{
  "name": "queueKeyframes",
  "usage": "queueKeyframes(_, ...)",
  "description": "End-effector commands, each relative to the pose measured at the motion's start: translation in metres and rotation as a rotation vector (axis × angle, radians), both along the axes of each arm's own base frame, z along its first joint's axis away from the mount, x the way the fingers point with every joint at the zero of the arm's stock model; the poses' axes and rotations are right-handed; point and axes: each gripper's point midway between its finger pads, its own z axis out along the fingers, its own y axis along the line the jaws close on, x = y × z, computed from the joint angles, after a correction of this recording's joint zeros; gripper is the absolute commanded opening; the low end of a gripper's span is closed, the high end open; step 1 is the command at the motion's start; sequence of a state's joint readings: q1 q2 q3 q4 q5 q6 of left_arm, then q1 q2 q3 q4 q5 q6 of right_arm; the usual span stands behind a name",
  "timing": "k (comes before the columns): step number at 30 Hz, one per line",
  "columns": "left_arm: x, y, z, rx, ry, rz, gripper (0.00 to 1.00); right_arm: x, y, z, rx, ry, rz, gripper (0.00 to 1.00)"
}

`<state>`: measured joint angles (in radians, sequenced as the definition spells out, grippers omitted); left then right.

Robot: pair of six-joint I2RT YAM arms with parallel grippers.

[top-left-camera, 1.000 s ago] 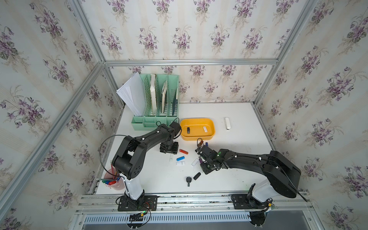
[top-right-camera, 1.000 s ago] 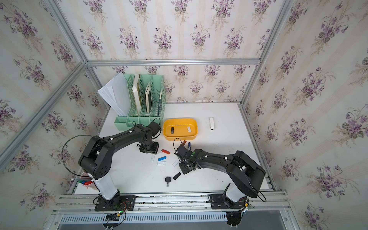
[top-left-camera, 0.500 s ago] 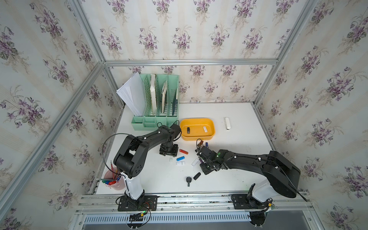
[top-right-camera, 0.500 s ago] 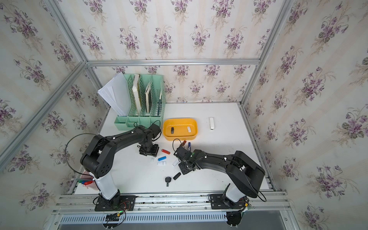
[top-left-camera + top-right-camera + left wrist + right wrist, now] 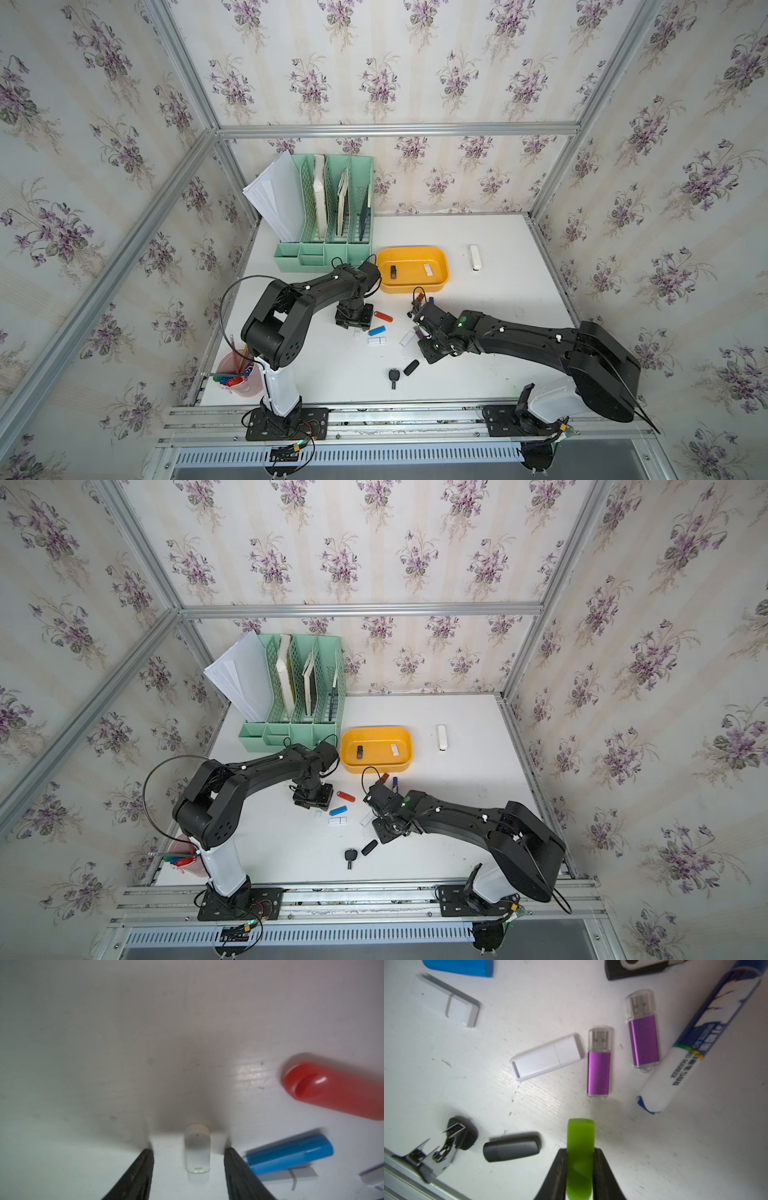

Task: Put the usb flash drive into the storage box
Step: Pick up the USB flash from the center of the board, then place the USB flash in the storage box.

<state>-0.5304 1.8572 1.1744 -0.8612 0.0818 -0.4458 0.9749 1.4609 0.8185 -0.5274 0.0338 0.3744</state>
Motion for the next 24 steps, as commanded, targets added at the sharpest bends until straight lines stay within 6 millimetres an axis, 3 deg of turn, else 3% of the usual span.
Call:
queueKeyframes(1, 0.000, 0.000, -0.004, -0.001, 0.001, 0.017, 0.48, 0.002, 0.000, 0.013, 0.009, -0.012, -0.011, 0.21)
queueKeyframes(6, 0.000, -0.001, -0.007, -0.003, 0.007, 0.017, 0.41, 0.015, 0.006, 0.042, 0.022, -0.071, -0.007, 0.19)
queueKeyframes(11, -0.001, -0.001, -0.008, -0.004, 0.008, 0.019, 0.34, 0.042, 0.011, 0.070, 0.007, -0.126, -0.003, 0.20)
queueKeyframes(18, -0.002, 0.001, -0.008, 0.003, 0.005, 0.019, 0.28, 0.114, 0.012, 0.098, 0.029, -0.210, -0.024, 0.17)
queueKeyframes(24, -0.003, 0.000, -0.009, -0.004, 0.010, 0.021, 0.24, 0.175, 0.013, 0.096, 0.056, -0.227, -0.068, 0.16)
